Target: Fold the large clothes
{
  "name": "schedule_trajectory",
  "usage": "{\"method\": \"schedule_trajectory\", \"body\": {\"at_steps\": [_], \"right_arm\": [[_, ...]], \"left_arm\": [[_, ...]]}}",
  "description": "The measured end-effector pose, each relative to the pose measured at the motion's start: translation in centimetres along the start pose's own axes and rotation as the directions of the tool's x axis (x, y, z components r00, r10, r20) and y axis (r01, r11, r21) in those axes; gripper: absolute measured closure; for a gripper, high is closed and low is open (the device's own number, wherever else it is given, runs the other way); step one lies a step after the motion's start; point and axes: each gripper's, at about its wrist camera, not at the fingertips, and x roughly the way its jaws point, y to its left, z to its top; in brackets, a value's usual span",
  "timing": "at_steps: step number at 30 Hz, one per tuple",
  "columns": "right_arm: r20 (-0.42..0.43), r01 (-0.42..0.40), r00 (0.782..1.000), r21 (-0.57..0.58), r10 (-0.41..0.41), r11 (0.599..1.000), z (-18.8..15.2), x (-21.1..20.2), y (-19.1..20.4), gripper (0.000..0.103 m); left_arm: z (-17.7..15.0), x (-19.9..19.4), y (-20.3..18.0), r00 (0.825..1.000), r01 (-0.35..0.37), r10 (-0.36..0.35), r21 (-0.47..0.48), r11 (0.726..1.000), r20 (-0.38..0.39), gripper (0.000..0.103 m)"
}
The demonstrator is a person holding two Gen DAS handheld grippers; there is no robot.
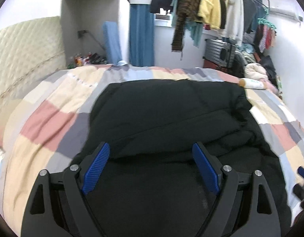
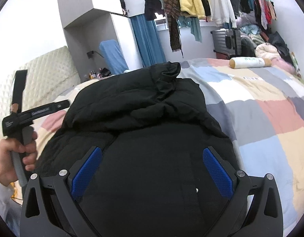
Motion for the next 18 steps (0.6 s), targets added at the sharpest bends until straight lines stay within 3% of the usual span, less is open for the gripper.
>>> {"method": "schedule_trajectory", "body": {"at_steps": [8,13,18], "right_arm": [[-0.044,-0.029,0.999,0.032,0.031,0.999,1.8,2.4,0.6,0.000],[-0.062,-0.063,0.996,0.062,0.067,0.996,5.1,7.2,-0.4,0.000],[-0.076,-0.053,0.995,0.090,0.060,0.995,8.3,13.1,-2.4,0.001]], "left_arm": [[-2.9,3.0,5.4,0.995,-0.079,0.074,-0.085,0.993,-0.061,0.017],[-3.8,6.7,7.9,0.971,-0.179,0.164,-0.076,0.981,-0.173,0.017],[-5.3,9.1,8.6,0.950,-0.189,0.168,-0.054,0.981,-0.265,0.016]]}}
